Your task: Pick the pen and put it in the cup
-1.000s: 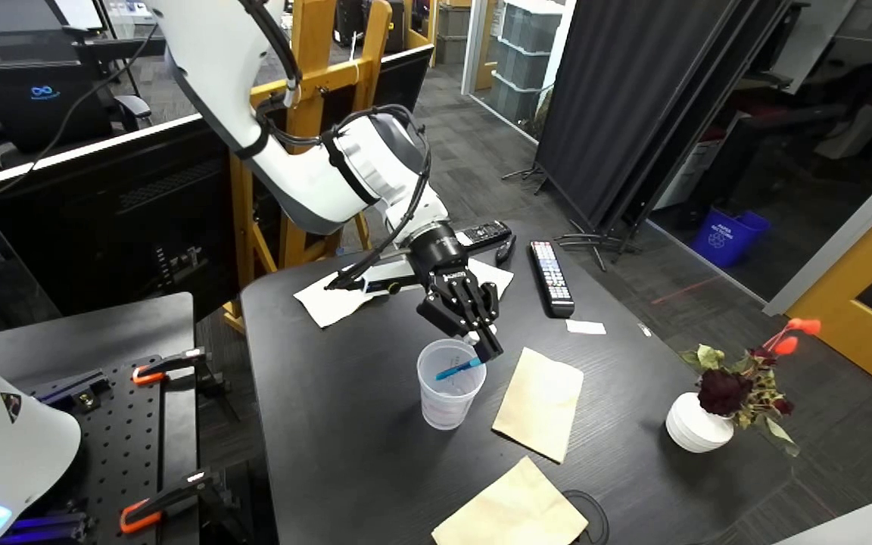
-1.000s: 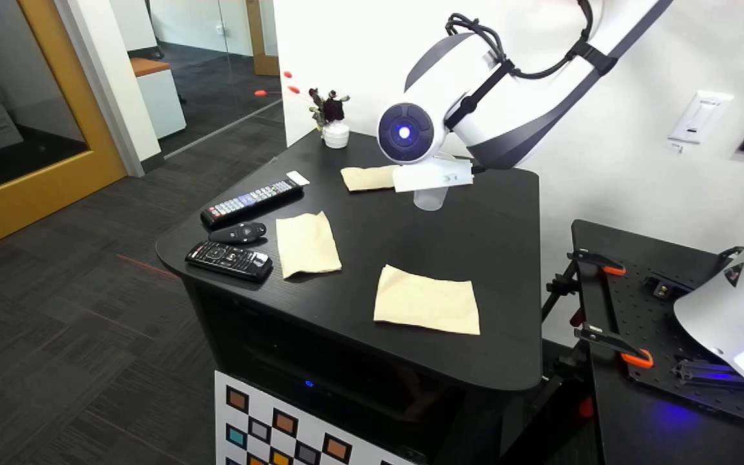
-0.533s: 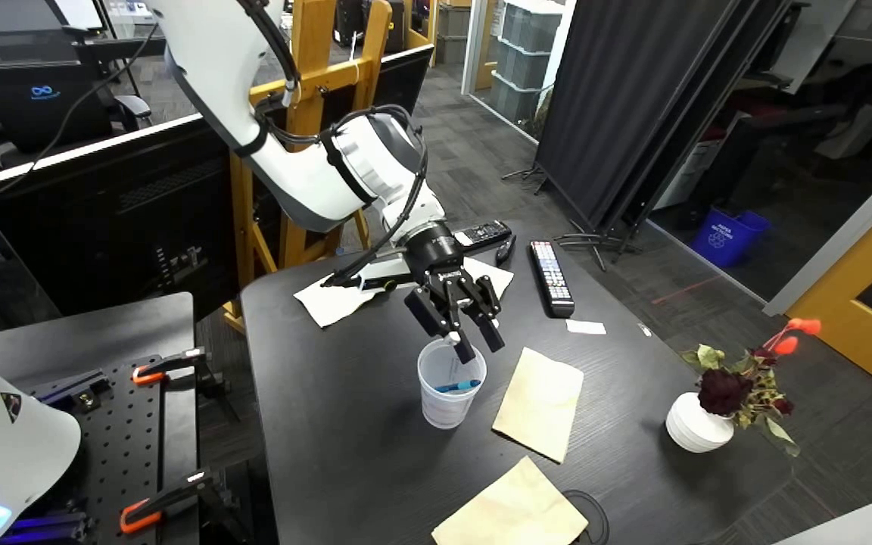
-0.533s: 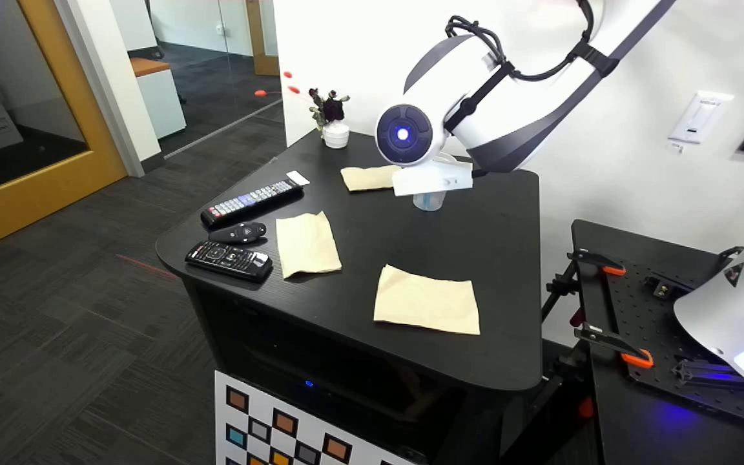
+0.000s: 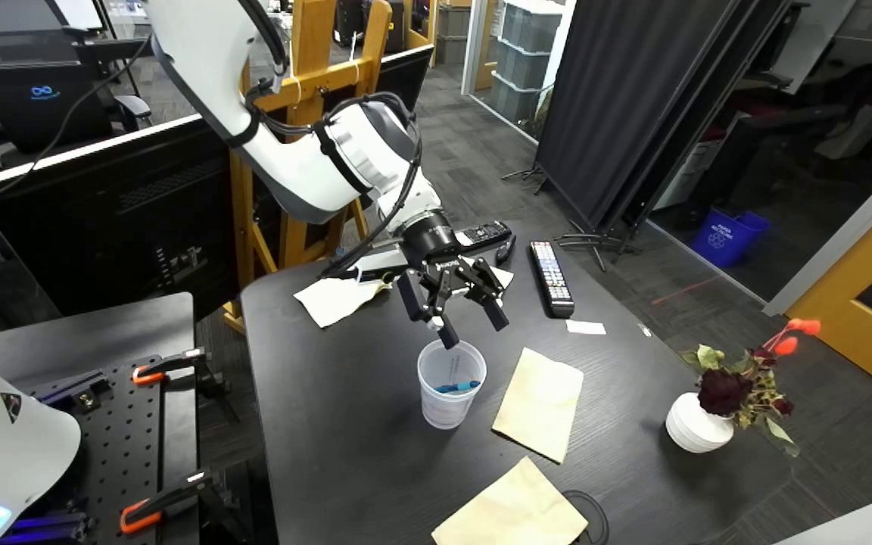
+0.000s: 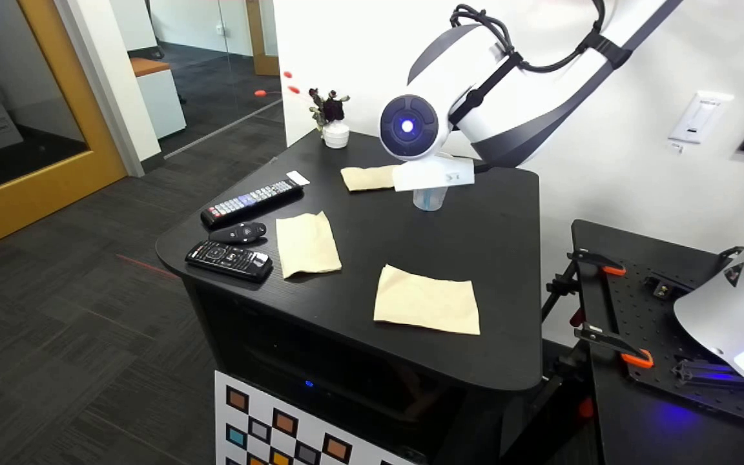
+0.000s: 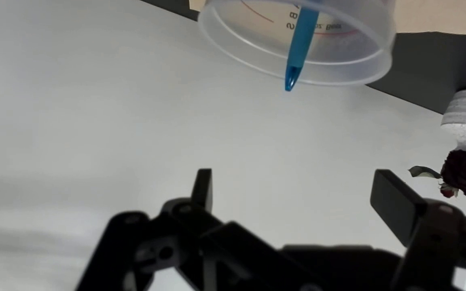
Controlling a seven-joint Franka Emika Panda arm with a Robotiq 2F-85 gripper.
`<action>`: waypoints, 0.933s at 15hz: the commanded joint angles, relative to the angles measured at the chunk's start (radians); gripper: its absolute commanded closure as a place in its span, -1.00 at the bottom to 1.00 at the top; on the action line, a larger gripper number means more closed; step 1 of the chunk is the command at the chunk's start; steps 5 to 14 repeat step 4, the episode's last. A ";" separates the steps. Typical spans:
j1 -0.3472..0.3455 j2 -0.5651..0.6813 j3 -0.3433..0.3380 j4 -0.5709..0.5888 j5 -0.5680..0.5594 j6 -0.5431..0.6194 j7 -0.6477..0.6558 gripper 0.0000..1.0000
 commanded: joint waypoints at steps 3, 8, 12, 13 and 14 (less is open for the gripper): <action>0.004 -0.014 -0.001 -0.009 0.002 -0.001 -0.001 -1.00; 0.004 -0.011 -0.001 -0.009 0.002 -0.001 -0.001 -1.00; 0.004 -0.011 -0.001 -0.009 0.002 -0.001 -0.001 -1.00; 0.004 -0.011 -0.001 -0.009 0.002 -0.001 -0.001 -1.00; 0.004 -0.011 -0.001 -0.009 0.002 -0.001 -0.001 -1.00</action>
